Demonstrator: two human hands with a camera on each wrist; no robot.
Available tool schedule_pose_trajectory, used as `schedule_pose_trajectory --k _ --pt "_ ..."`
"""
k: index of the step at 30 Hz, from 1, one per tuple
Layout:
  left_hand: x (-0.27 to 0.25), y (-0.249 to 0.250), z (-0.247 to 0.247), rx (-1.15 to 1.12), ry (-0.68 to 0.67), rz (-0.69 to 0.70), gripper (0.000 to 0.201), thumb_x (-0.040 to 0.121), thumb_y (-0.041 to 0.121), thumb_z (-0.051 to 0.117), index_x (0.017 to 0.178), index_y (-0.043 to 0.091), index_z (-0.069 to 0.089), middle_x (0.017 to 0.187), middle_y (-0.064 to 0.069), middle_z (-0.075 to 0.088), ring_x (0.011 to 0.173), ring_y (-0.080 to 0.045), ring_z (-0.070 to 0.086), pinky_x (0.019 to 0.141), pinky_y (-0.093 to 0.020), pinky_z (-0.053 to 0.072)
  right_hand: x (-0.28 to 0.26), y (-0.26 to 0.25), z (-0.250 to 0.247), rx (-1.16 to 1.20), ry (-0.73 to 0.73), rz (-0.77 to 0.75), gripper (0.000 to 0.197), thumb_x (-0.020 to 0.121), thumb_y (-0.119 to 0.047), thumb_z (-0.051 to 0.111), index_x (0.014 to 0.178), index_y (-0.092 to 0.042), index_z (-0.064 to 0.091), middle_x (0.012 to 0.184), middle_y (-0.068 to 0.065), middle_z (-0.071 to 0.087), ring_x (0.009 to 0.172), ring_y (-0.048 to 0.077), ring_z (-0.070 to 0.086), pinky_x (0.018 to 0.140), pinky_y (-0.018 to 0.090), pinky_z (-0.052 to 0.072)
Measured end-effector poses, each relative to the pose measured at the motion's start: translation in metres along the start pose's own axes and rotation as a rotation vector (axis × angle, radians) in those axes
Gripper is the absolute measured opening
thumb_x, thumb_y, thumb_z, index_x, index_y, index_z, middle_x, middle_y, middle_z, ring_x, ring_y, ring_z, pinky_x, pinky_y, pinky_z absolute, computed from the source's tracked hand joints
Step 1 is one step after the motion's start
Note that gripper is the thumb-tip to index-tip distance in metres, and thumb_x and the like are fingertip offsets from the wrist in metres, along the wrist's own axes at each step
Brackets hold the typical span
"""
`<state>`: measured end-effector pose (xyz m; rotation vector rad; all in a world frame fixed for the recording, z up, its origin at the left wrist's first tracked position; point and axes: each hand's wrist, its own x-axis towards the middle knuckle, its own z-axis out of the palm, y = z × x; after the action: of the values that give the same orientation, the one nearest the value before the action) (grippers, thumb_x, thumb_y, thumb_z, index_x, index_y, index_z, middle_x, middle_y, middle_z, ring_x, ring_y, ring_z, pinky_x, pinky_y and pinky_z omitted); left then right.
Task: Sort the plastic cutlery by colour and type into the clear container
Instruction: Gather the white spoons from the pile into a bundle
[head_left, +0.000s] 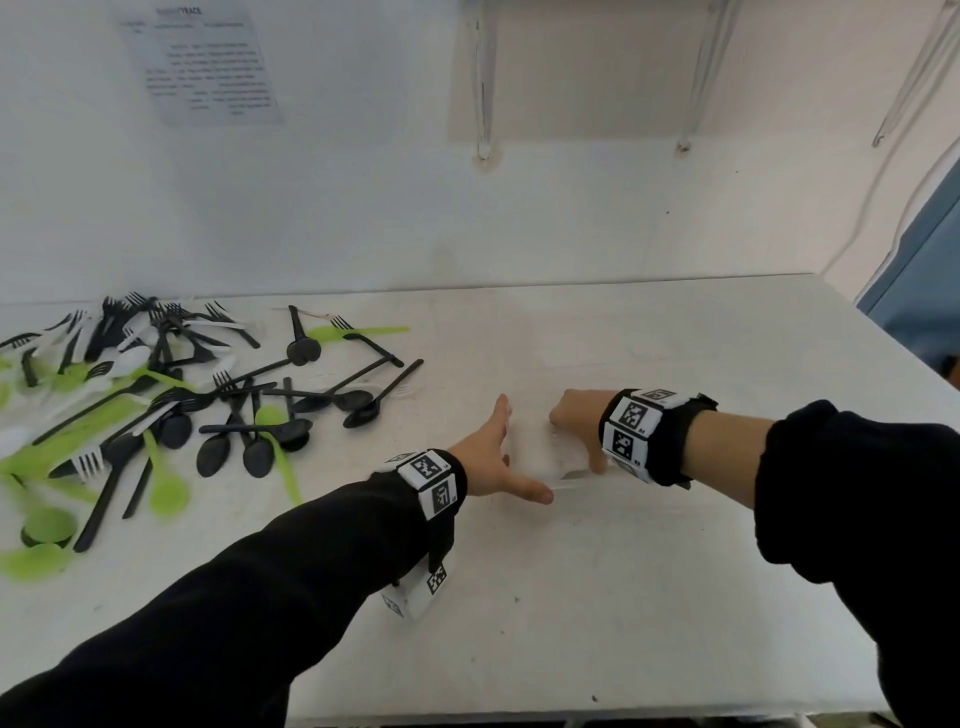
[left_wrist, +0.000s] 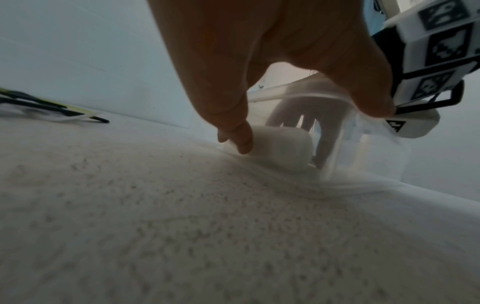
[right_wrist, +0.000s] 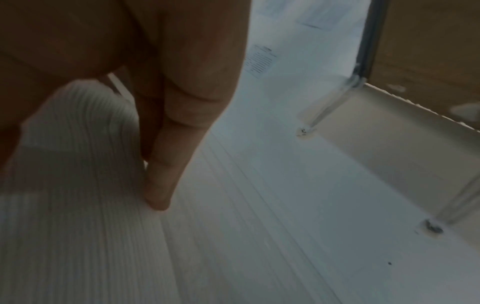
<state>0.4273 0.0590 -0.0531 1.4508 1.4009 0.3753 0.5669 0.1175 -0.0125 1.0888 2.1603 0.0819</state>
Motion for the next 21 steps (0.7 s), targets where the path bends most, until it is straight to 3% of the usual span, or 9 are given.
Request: schedule_pose_trajectory --k 4,8,13,15,18,21 --pt "0.001 -0.002 0.000 0.008 -0.009 0.002 0.131 0.069 0.023 0.082 0.145 0.022 -0.026 0.159 0.007 -0.007 0.144 -0.014 0.017 0.108 -0.023 0.026 0.005 -0.003 -0.001 0.052 -0.046 0.048 0.063 0.073 -0.034 0.077 0.125 -0.009 0.053 0.117 0.003 0.059 0.112 0.019 0.057 0.094 0.026 0.044" --pt "0.001 -0.002 0.001 0.018 0.007 0.017 0.135 0.069 0.023 0.082 0.142 0.026 -0.031 0.159 0.006 -0.007 0.144 -0.015 0.016 0.106 -0.024 0.028 0.005 -0.002 -0.006 0.137 -0.027 0.047 0.064 0.078 -0.041 0.073 0.128 -0.008 0.051 0.123 0.005 0.058 0.106 0.019 0.057 0.090 0.028 0.044" --pt "0.002 0.000 -0.002 0.120 0.013 0.009 0.138 0.064 0.030 0.085 0.143 0.029 -0.029 0.159 0.000 0.008 0.139 -0.016 0.031 0.109 -0.030 0.035 0.005 -0.004 -0.008 0.078 -0.074 0.068 0.066 0.080 -0.046 0.068 0.130 -0.008 0.048 0.112 0.004 0.055 0.094 0.017 0.048 0.093 0.028 0.043" --pt "0.002 0.001 -0.002 0.138 0.024 0.021 0.137 0.064 0.030 0.085 0.145 0.027 -0.025 0.159 0.002 0.005 0.140 -0.016 0.030 0.112 -0.032 0.033 0.004 -0.006 -0.009 0.063 -0.100 0.079 0.063 0.081 -0.045 0.068 0.128 -0.008 0.050 0.108 0.004 0.055 0.097 0.018 0.051 0.096 0.028 0.041" --pt "0.002 0.001 -0.002 0.154 0.034 0.039 0.136 0.064 0.031 0.086 0.146 0.025 -0.023 0.159 0.006 -0.001 0.143 -0.015 0.023 0.114 -0.034 0.029 0.004 -0.006 -0.008 0.105 -0.091 0.096 0.056 0.081 -0.037 0.070 0.126 -0.008 0.053 0.117 0.006 0.059 0.112 0.020 0.057 0.097 0.028 0.042" --pt "0.001 0.000 -0.001 0.162 0.040 0.035 0.136 0.064 0.031 0.085 0.146 0.023 -0.022 0.159 0.007 -0.001 0.144 -0.014 0.019 0.115 -0.030 0.026 0.001 -0.005 -0.011 0.102 -0.081 0.092 0.058 0.080 -0.037 0.072 0.126 -0.008 0.052 0.100 0.003 0.053 0.096 0.016 0.055 0.093 0.025 0.043"
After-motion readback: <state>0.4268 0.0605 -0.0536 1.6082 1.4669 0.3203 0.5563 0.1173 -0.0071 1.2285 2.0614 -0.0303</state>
